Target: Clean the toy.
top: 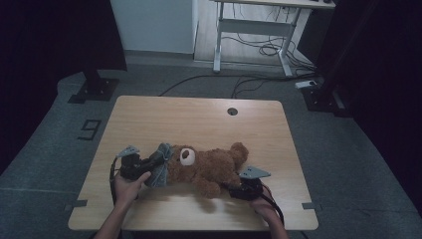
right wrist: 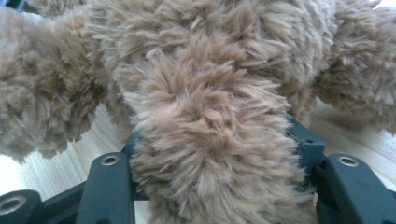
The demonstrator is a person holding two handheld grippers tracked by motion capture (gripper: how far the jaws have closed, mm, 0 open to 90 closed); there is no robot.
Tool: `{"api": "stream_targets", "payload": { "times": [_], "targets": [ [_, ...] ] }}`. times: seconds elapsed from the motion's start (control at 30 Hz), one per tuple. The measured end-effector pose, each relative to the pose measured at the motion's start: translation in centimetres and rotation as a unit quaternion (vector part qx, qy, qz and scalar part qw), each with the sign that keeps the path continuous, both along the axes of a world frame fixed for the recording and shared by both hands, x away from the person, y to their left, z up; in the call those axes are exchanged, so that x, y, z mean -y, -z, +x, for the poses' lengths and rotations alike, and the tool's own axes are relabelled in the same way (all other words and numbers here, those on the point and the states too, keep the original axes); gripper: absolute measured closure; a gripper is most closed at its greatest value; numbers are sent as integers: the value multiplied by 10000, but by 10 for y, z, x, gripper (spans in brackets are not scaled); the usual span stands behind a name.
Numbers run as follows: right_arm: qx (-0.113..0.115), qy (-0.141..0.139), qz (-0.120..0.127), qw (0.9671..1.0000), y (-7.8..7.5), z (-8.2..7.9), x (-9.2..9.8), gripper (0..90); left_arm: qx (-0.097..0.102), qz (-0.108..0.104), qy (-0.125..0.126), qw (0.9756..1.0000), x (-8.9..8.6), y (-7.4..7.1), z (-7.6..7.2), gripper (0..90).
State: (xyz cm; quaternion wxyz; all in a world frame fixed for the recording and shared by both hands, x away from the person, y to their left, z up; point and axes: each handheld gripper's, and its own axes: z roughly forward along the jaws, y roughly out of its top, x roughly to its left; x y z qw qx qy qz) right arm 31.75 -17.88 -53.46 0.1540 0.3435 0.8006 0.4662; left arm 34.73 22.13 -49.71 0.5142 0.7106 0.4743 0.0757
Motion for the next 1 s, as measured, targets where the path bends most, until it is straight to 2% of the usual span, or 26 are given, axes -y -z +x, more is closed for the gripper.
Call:
{"api": "stream_targets", "payload": {
  "times": [0.1, 0.2, 0.27, 0.33, 0.4, 0.47, 0.53, 0.6, 0.73, 0.8, 0.9, 1.0],
  "targets": [
    [-3, 28, -12, 10000, 0, 0, -1, 422, 323, -181, 61, 9993, 7, -16, -3, 760],
    [-27, 38, -7, 10000, -1, 0, 0, 422, 573, -294, 302, 9975, 20, -37, -5, 765],
    [-6, 37, -44, 10000, -1, -1, -1, 422, 733, -123, 481, 9961, 37, -50, -5, 765],
    [39, 45, -107, 9999, -2, -2, -3, 421, 851, 180, 617, 9943, 59, -60, 0, 765],
    [55, 59, -145, 9999, -2, -2, -4, 420, 837, 452, 659, 9933, 73, -62, 7, 764],
    [19, 81, -97, 9999, -2, -2, -2, 420, 739, 775, 607, 9924, 83, -58, 17, 764],
    [33, 90, -73, 9999, -2, -2, -2, 420, 559, 719, 507, 9946, 80, -50, 24, 764],
    [60, 92, -129, 9999, -3, -3, -4, 424, 454, 546, 400, 9967, 70, -43, 26, 761],
    [32, 84, -163, 9998, -2, -3, -5, 426, 290, 657, 66, 9974, 48, -29, 27, 761],
    [14, 87, -159, 9998, -2, -4, -5, 427, 183, 515, 48, 9985, 39, -21, 27, 762],
    [11, 86, -183, 9998, -1, -4, -6, 428, 198, 705, -31, 9973, 32, -17, 24, 762],
    [-39, 105, -153, 9998, 0, -5, -6, 428, 127, 829, -124, 9964, 25, -12, 23, 761]
  ]
}}
